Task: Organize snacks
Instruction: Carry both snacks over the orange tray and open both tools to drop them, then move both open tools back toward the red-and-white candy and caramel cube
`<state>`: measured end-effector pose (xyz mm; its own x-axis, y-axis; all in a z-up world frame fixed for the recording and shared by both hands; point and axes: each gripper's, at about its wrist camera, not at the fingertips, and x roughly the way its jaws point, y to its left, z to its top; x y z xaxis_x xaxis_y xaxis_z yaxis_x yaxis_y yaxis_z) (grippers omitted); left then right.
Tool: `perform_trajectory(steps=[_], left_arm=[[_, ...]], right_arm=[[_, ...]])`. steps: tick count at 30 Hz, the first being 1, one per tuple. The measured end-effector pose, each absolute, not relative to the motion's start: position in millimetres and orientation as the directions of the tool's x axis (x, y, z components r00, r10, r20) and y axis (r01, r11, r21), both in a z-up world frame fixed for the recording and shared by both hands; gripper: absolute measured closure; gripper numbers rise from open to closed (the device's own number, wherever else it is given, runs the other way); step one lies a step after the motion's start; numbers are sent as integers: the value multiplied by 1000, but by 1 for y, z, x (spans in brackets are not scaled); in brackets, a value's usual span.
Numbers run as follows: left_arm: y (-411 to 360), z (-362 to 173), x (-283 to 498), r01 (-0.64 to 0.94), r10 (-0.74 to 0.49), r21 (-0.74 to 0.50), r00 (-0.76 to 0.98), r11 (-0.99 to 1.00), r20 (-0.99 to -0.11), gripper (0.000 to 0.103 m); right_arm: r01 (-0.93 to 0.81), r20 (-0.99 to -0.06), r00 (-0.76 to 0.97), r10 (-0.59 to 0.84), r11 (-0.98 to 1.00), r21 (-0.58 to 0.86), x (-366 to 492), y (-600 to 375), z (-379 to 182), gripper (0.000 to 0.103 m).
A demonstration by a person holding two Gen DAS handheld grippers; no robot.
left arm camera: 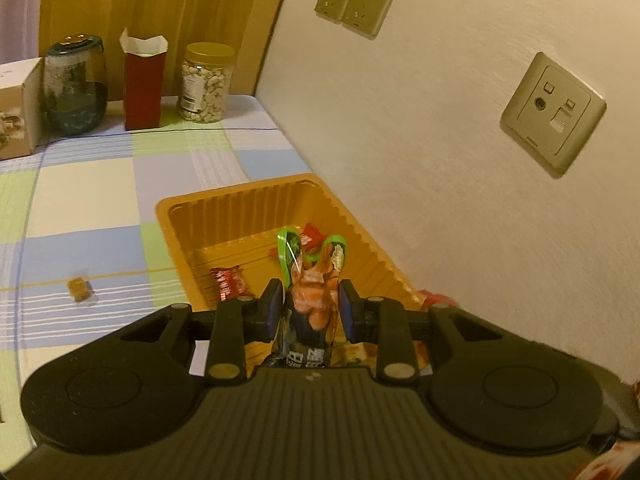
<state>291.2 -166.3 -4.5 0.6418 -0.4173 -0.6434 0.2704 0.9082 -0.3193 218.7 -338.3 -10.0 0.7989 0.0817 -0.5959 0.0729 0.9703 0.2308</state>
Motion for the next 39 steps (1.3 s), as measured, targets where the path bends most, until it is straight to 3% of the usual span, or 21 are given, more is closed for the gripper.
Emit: perform_trajectory(steps=[2,39], left_arm=[[-168,-3,292,279,-426,-323,642,904,-638,69],[-88,-8,232,165,-296,-255,692,953,-659,68]], right_arm=[[76,-595,800,80,970,233,218,-339,-10,72],[29,-586,798,137,964,264,217,-324,-2,72]])
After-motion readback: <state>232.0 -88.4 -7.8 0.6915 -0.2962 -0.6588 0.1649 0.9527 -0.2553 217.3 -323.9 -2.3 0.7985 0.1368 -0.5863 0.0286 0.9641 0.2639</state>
